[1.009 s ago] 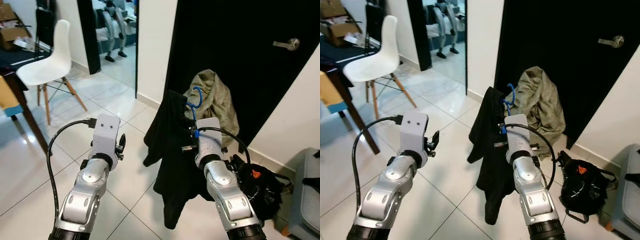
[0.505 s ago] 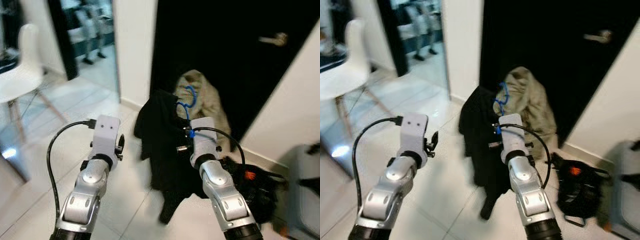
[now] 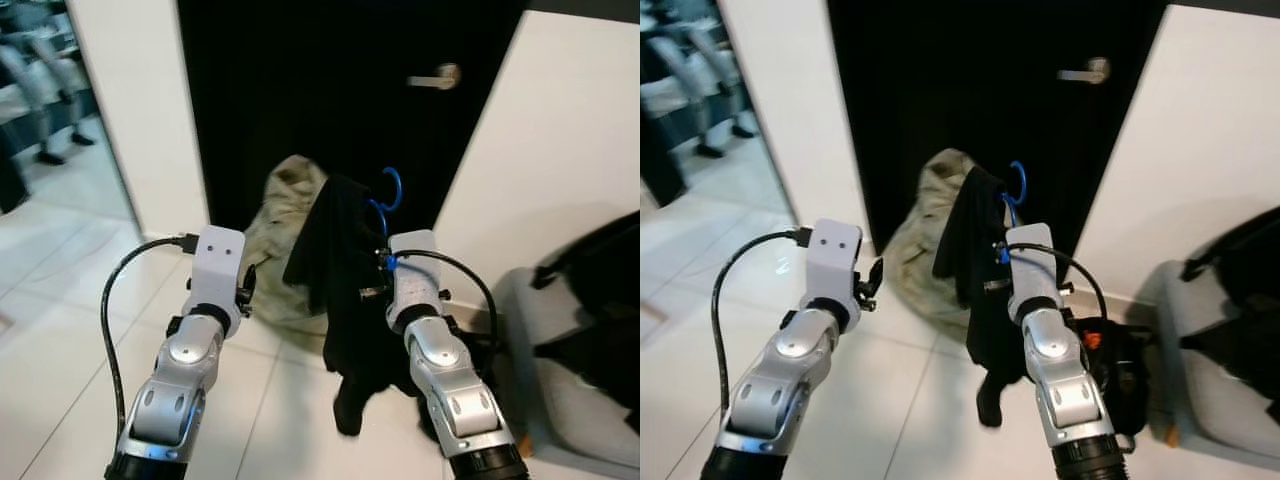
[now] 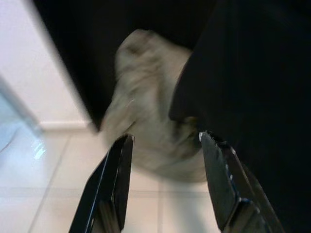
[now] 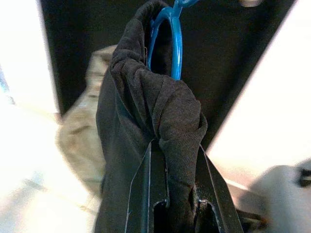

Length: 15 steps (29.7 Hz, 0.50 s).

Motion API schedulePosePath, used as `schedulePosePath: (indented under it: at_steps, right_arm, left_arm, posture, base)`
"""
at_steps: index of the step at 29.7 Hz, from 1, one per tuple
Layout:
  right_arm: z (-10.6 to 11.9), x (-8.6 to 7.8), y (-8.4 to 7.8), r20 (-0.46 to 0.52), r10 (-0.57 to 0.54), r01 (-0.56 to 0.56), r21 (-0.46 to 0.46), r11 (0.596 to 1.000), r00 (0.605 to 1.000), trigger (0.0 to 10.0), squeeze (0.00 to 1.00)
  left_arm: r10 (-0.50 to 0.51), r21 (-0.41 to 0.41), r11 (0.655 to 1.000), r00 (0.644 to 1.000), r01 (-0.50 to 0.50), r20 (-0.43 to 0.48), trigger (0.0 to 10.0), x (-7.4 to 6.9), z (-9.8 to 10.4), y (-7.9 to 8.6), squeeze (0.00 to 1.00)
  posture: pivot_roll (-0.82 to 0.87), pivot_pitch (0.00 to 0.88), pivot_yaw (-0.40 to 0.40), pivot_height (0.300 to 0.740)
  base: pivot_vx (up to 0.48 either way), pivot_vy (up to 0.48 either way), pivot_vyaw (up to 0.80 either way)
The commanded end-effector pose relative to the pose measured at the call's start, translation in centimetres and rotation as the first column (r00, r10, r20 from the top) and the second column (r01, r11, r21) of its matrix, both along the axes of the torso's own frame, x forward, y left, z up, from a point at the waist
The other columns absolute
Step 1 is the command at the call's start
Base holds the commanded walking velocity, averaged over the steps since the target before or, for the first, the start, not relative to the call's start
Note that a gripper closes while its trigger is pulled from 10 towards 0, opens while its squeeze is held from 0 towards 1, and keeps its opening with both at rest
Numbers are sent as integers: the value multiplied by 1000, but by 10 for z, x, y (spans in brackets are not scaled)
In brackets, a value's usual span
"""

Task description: Hang hanger

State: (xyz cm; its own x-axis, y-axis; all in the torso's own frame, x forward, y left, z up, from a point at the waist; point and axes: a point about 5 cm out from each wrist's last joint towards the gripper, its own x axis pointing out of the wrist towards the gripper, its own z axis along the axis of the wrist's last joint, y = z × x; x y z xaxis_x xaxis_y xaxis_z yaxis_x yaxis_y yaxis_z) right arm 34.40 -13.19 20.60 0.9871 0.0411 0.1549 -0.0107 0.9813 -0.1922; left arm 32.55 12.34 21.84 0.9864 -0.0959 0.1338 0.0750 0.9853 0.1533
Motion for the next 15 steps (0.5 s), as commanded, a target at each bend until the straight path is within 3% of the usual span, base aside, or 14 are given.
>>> schedulePosePath:
  at_steps: [1,3,15]
  right_arm:
    - [7,-1,3,46,6,-7,17,1000,999,10000,0]
    - [7,0,3,45,4,-4,17,1000,999,10000,0]
    - [8,0,2,47,-1,0,18,1000,999,10000,0]
  left_arm:
    - [16,2,1000,1000,-16,-14,10000,-1,-5,5,0]
    - [18,6,1000,1000,-18,-16,10000,-1,-5,5,0]
    - [-15,-14,1000,1000,15,3,10000,-3,-3,0,0]
  posture:
    - [-35,197,-58,740]
    - [-35,196,-57,740]
    - [-34,195,-57,740]
  base:
    - [281,0,0]
    - [277,0,0]
    - [0,0,0]
